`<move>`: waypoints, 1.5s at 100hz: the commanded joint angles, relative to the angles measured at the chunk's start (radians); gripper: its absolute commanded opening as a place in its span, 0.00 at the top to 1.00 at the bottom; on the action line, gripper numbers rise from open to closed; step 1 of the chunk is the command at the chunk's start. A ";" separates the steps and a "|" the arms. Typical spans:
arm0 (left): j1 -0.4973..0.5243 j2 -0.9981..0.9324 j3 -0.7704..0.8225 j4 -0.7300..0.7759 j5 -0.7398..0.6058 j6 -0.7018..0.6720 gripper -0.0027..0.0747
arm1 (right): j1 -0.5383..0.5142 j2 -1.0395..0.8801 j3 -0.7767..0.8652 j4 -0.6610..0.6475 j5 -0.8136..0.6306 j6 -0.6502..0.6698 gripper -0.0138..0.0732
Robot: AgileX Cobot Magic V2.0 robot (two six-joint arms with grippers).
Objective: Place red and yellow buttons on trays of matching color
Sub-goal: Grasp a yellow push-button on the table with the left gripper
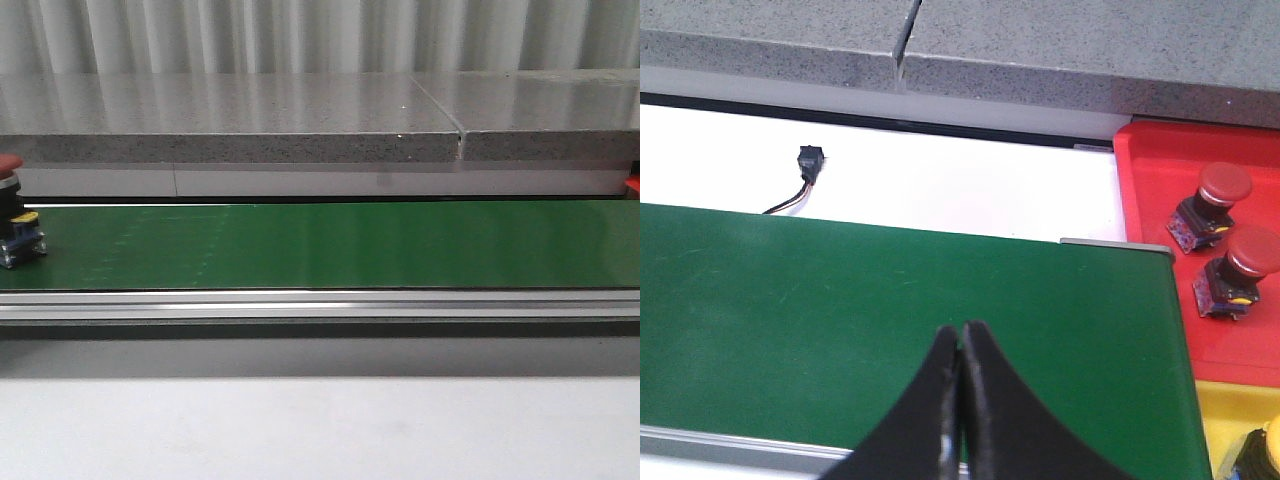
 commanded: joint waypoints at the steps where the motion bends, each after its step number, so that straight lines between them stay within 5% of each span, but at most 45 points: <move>1: 0.003 -0.036 -0.030 -0.013 -0.038 -0.005 0.14 | 0.001 -0.009 -0.034 -0.014 -0.062 -0.006 0.95; 15: 0.003 -0.036 -0.030 -0.020 -0.040 -0.005 0.26 | 0.001 -0.009 -0.034 -0.014 -0.062 -0.006 0.95; 39: 0.003 -0.040 -0.030 -0.034 -0.021 -0.005 0.75 | 0.001 -0.009 -0.034 -0.014 -0.062 -0.006 0.95; 56: 0.003 -0.089 -0.030 -0.053 -0.014 -0.005 0.99 | 0.001 -0.009 -0.034 -0.014 -0.062 -0.006 0.95; 110: -0.025 -0.448 -0.030 -0.057 0.004 -0.005 0.99 | 0.001 -0.009 -0.034 -0.014 -0.062 -0.006 0.95; 150: -0.190 -0.495 -0.013 -0.049 0.094 0.028 0.99 | 0.001 -0.009 -0.034 -0.014 -0.062 -0.006 0.95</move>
